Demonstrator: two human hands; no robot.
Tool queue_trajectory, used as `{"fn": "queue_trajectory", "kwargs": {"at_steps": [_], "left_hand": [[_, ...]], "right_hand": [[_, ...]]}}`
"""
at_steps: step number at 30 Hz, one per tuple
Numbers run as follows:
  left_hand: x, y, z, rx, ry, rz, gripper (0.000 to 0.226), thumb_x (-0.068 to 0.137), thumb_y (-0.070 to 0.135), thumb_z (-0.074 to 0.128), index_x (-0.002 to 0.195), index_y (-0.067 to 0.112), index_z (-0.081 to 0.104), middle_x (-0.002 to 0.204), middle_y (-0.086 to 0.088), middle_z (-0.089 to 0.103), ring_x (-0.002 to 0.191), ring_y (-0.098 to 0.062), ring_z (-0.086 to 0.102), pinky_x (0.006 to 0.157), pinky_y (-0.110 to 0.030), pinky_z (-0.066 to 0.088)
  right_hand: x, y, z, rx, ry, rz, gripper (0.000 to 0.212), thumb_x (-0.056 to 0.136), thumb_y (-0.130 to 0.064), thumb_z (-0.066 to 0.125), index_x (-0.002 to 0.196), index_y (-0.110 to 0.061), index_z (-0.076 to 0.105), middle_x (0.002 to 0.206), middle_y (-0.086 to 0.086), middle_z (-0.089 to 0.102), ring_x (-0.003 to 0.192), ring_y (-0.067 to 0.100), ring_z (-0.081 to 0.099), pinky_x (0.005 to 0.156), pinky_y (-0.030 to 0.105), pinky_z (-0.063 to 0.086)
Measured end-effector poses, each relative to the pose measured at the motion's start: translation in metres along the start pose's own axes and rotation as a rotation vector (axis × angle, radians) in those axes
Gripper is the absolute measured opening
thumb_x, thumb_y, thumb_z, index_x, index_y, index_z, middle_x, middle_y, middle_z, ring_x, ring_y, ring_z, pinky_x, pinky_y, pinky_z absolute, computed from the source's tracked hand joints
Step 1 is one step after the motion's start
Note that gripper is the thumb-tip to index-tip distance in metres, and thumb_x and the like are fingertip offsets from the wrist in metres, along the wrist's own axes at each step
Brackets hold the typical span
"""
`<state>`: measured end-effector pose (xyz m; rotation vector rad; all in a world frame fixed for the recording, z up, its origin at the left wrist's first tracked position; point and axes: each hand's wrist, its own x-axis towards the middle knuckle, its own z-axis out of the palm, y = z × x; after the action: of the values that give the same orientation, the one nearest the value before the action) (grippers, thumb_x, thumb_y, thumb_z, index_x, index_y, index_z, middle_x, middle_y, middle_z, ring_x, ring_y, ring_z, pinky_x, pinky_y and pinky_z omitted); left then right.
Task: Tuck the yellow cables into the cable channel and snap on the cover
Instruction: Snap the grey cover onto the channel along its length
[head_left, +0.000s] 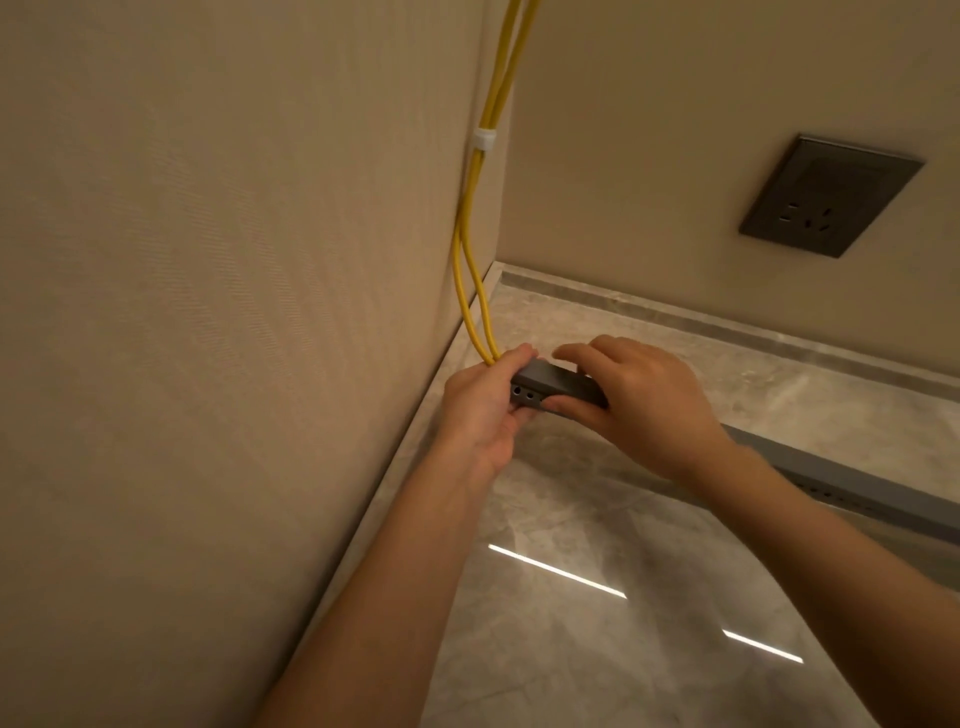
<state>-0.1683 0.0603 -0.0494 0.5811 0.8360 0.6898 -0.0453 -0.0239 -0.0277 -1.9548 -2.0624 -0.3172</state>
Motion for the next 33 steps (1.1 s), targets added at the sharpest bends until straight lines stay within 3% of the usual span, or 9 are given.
{"fn": "queue_trajectory", "kwargs": {"at_steps": [3, 7, 15, 22, 28, 33], "left_hand": [[0.001, -0.001, 0.001, -0.018, 0.007, 0.003, 0.012, 0.084, 0.01, 0.064, 0.091, 0.0, 0.063, 0.083, -0.014, 0.068, 0.077, -0.018, 0.068, 0.062, -0.03, 0.059], [0.002, -0.003, 0.001, -0.022, 0.013, 0.009, 0.009, 0.085, 0.01, 0.064, 0.087, 0.002, 0.064, 0.085, -0.013, 0.068, 0.081, -0.018, 0.068, 0.068, -0.031, 0.058], [0.003, -0.001, 0.0, -0.025, 0.006, -0.002, 0.016, 0.086, 0.019, 0.064, 0.092, 0.005, 0.06, 0.092, -0.013, 0.065, 0.088, -0.021, 0.065, 0.067, -0.031, 0.058], [0.003, 0.0, -0.001, -0.063, -0.009, -0.085, 0.004, 0.085, 0.005, 0.061, 0.086, 0.002, 0.061, 0.087, -0.014, 0.066, 0.085, -0.022, 0.065, 0.073, -0.033, 0.056], [0.002, 0.001, 0.001, -0.082, -0.005, -0.094, 0.007, 0.084, 0.005, 0.062, 0.09, 0.002, 0.062, 0.086, -0.013, 0.066, 0.085, -0.021, 0.064, 0.073, -0.032, 0.055], [0.003, 0.0, -0.001, -0.091, 0.012, -0.078, 0.006, 0.084, 0.002, 0.061, 0.09, 0.001, 0.061, 0.088, -0.014, 0.064, 0.085, -0.022, 0.063, 0.071, -0.033, 0.056]], "right_hand": [[-0.012, 0.0, 0.0, -0.049, 0.135, 0.129, 0.052, 0.08, -0.057, 0.049, 0.082, -0.008, 0.065, 0.067, 0.006, 0.061, 0.056, 0.021, 0.054, 0.047, 0.03, 0.042], [-0.02, -0.001, 0.002, -0.045, 0.197, 0.191, 0.057, 0.079, -0.059, 0.045, 0.07, -0.005, 0.061, 0.063, 0.008, 0.058, 0.052, 0.021, 0.05, 0.043, 0.031, 0.041], [-0.009, 0.005, 0.0, -0.049, 0.147, 0.11, 0.056, 0.082, -0.056, 0.041, 0.074, -0.005, 0.061, 0.067, 0.009, 0.059, 0.056, 0.022, 0.052, 0.045, 0.03, 0.039], [-0.013, 0.024, 0.004, 0.041, 0.031, 0.095, 0.055, 0.08, -0.058, 0.039, 0.078, -0.008, 0.061, 0.072, 0.005, 0.06, 0.06, 0.019, 0.052, 0.05, 0.028, 0.039], [-0.016, 0.025, 0.003, -0.03, 0.105, 0.039, 0.05, 0.085, -0.051, 0.044, 0.074, -0.006, 0.062, 0.066, 0.006, 0.06, 0.056, 0.022, 0.055, 0.045, 0.03, 0.043], [-0.02, 0.015, 0.009, -0.14, 0.156, 0.11, 0.052, 0.087, -0.053, 0.041, 0.072, -0.008, 0.061, 0.062, 0.005, 0.058, 0.048, 0.021, 0.052, 0.039, 0.028, 0.039]]}}
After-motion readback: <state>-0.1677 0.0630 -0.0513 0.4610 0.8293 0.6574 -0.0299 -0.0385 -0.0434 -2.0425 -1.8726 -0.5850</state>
